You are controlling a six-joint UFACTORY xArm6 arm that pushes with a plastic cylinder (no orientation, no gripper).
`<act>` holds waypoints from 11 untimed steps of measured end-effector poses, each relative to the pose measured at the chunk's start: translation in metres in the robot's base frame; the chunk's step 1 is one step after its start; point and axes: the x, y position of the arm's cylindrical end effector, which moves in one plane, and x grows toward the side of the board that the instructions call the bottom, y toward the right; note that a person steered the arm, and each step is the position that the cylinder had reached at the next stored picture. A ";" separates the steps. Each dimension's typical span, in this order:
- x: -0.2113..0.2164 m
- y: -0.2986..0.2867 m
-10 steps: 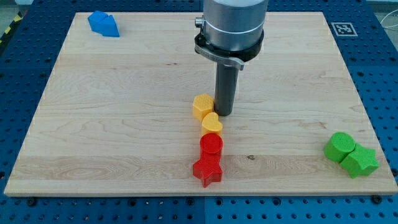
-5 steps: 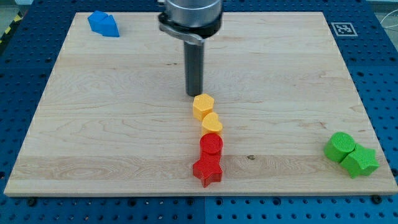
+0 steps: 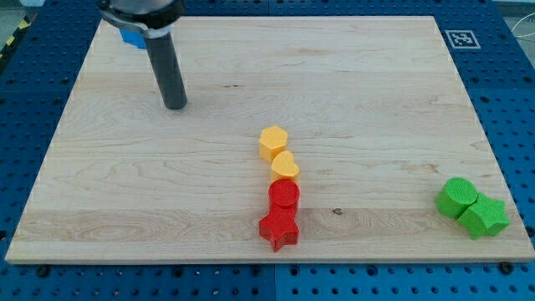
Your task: Move the blue cube along with blue triangle towards the top center
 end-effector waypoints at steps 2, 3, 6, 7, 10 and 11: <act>-0.042 -0.044; -0.052 -0.076; -0.118 -0.131; -0.152 -0.136; -0.180 -0.139; -0.160 -0.118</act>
